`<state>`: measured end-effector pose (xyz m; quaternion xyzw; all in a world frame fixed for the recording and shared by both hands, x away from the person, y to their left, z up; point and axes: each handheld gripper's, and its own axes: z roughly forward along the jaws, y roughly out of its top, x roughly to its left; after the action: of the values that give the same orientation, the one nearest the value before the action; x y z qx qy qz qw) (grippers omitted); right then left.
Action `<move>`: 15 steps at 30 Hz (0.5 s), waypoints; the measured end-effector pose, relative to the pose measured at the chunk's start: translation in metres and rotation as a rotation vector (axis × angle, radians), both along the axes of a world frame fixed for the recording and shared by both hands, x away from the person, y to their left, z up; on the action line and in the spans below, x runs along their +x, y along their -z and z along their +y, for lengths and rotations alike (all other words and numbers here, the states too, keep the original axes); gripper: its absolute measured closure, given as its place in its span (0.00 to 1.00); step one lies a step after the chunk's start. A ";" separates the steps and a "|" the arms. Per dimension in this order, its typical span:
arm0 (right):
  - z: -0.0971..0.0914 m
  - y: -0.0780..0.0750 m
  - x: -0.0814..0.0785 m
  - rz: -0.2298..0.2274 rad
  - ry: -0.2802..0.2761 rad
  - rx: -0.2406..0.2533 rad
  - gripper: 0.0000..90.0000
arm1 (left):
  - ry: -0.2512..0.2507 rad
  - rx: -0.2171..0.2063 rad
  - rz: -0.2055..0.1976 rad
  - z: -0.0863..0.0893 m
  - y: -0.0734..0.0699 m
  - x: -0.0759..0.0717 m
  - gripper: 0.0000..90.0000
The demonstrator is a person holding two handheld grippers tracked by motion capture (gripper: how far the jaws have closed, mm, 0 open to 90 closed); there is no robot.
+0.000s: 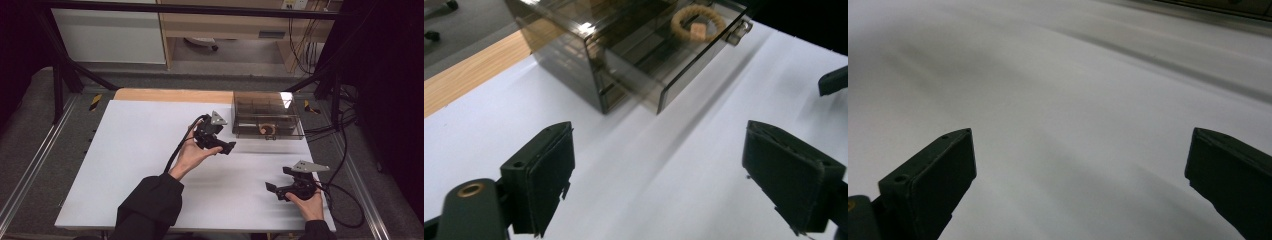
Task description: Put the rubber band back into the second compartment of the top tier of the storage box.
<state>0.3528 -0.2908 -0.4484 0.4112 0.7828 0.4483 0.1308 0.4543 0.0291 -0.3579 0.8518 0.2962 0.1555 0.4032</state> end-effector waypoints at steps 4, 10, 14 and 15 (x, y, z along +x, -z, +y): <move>0.000 0.000 0.000 0.002 0.002 -0.001 0.01 | -0.018 -0.005 0.007 0.015 0.004 -0.004 0.11; 0.000 0.000 0.000 0.005 0.003 -0.003 0.01 | -0.041 -0.007 0.011 0.038 0.014 -0.012 0.09; 0.001 0.000 0.000 0.006 0.004 -0.002 0.01 | -0.051 -0.002 0.017 0.052 0.023 -0.019 0.08; 0.001 0.000 0.000 0.007 0.004 -0.001 0.01 | -0.056 -0.001 0.018 0.055 0.024 -0.021 0.08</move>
<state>0.3526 -0.2900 -0.4488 0.4142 0.7828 0.4460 0.1291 0.4338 0.0844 -0.3823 0.8444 0.3233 0.1590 0.3964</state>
